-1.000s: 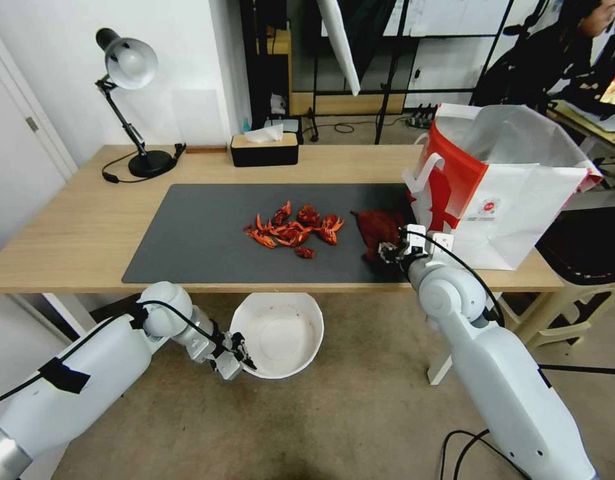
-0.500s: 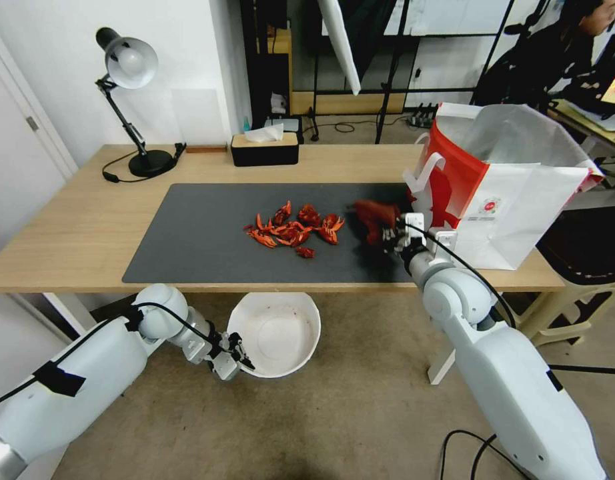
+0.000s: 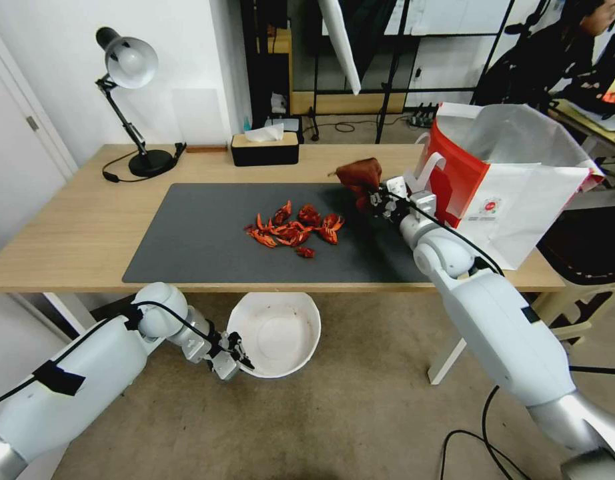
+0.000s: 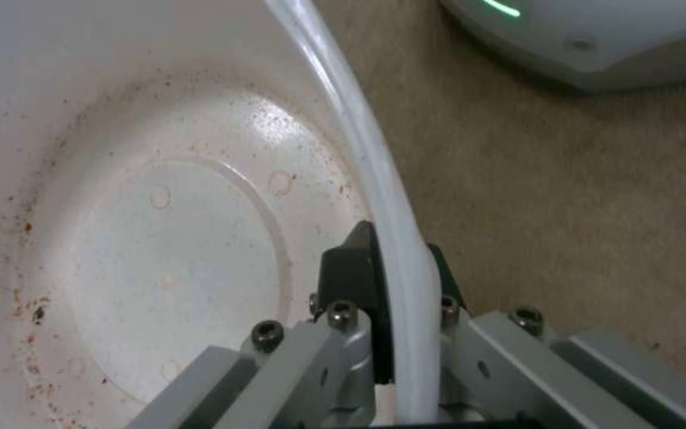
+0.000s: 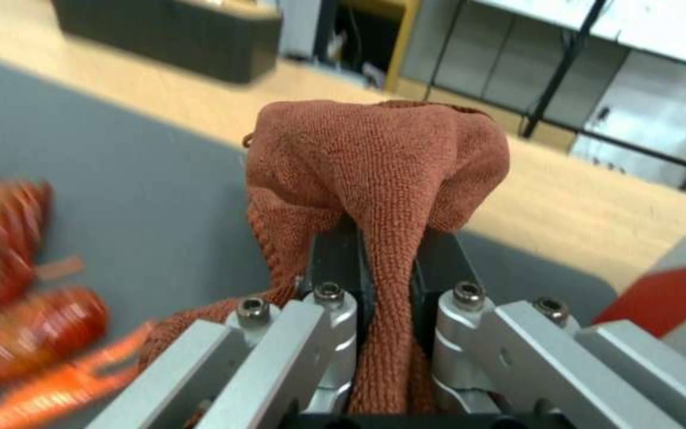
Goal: Sweep shrimp from table into container with towel, then put container into takeout bag.
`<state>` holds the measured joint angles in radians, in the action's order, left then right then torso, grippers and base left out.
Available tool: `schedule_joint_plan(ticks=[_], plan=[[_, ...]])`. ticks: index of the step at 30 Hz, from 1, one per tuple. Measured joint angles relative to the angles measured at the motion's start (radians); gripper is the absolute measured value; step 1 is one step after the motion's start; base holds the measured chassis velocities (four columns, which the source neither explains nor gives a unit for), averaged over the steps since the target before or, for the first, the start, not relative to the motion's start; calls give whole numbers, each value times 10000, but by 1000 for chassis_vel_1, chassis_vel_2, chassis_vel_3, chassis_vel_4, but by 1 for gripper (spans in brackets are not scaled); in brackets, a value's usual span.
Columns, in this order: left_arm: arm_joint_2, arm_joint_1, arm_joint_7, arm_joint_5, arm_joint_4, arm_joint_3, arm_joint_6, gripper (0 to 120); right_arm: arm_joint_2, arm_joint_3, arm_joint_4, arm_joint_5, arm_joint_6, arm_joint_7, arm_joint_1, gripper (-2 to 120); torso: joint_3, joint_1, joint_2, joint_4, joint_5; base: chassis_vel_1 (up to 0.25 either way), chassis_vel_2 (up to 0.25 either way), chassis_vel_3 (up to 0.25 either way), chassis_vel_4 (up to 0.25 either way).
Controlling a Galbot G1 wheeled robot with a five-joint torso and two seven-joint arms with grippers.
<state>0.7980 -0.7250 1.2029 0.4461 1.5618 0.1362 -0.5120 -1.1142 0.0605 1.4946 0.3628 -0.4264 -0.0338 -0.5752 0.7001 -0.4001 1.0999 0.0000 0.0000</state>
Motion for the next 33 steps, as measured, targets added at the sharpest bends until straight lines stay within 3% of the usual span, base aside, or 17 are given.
schedule_joint_plan(ticks=[9,17,33], plan=[[-33,377,274,15,377,343,-4,0,-123,-293,-385,22,-665,447,120,5,-1,0,0,0,1,0,0,0,0],[52,853,209,-108,201,670,-17,0,198,-704,-420,459,-738,1248,172,5,-1,0,0,-1,1,0,0,0,0],[-67,1087,80,-369,-28,687,-26,0,797,-1452,364,1023,-688,2295,117,5,-1,0,0,1,0,0,0,0,0]])
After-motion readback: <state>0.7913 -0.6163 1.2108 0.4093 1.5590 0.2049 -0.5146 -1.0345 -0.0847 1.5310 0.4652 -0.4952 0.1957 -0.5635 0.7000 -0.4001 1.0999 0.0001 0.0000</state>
